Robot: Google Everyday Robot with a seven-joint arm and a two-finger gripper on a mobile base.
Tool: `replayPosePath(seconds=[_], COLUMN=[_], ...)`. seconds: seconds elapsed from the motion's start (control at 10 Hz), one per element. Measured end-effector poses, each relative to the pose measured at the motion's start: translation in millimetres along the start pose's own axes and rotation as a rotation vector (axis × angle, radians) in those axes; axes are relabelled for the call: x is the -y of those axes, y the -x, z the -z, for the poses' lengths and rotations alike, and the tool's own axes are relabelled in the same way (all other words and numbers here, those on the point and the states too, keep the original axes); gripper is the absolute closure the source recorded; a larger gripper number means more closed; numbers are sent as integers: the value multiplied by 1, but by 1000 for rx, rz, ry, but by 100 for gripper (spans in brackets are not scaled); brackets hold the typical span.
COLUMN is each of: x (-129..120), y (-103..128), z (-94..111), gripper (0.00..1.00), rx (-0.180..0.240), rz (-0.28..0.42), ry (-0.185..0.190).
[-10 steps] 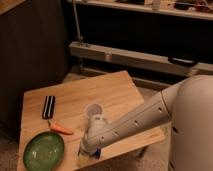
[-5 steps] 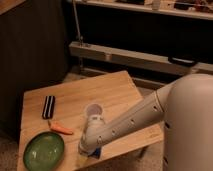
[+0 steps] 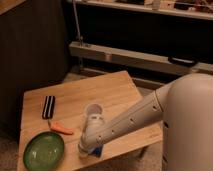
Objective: Place the white sponge in the ceramic bowl
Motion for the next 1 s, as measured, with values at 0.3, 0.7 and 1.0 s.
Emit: replayPosePath(seconds=[0.3,0.7,1.0], x=[-1,4,23], y=[-1,9,54], z=[2,9,47], gripper=[100,100,100], rx=[-3,6,38], rz=[-2,4,-20], ry=[2,-13,-59])
